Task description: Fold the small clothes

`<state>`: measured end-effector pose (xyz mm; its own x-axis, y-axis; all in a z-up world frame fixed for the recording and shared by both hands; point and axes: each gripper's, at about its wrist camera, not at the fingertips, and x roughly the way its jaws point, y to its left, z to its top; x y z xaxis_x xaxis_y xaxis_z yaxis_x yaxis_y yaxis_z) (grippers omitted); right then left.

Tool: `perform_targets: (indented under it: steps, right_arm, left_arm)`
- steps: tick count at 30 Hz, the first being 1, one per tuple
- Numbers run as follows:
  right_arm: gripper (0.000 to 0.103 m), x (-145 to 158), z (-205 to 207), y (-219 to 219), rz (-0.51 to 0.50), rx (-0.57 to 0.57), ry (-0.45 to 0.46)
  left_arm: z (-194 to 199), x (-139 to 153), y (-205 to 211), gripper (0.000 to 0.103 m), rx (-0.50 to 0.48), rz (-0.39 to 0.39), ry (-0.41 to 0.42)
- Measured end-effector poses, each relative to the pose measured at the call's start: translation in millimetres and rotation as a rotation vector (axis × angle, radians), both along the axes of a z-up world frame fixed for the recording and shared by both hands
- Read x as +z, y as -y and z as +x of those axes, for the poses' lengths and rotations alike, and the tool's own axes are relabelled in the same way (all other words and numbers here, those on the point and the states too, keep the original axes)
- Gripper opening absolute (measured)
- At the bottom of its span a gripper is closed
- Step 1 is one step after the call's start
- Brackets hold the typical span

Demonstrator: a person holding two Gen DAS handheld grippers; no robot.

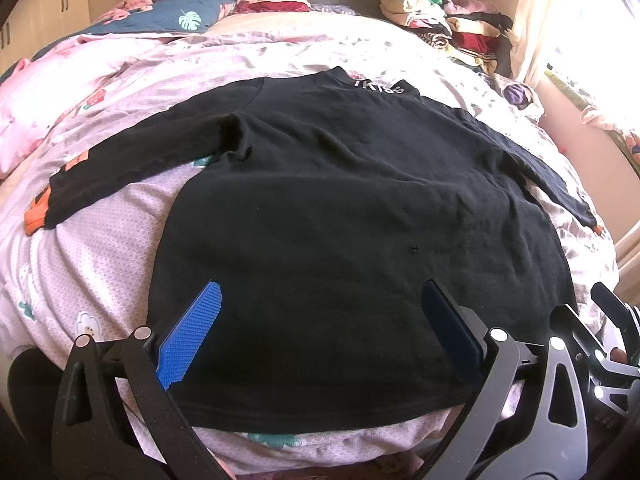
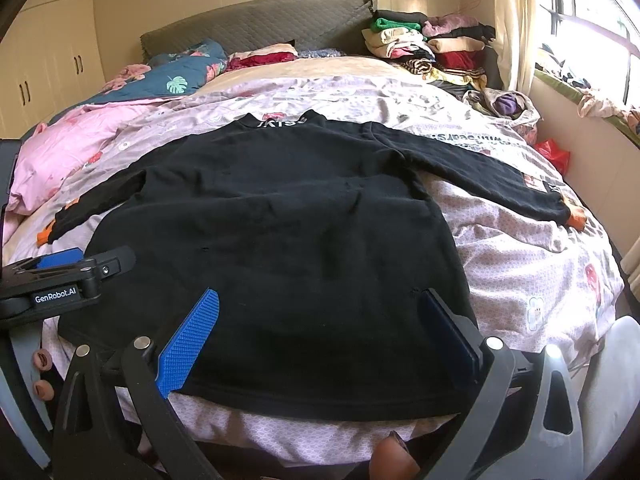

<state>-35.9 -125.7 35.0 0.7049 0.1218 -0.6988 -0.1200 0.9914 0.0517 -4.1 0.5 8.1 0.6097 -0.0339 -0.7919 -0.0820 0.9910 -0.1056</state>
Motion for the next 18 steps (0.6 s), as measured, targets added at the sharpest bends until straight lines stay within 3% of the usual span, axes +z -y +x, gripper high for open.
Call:
perform_targets:
  steps: [18]
  right_arm:
    - [0.099,1.6,-1.6,-1.3,-0.006,-0.005,0.005]
  left_arm:
    - [-0.3,0.1,1.2,0.094,0.001,0.002,0.001]
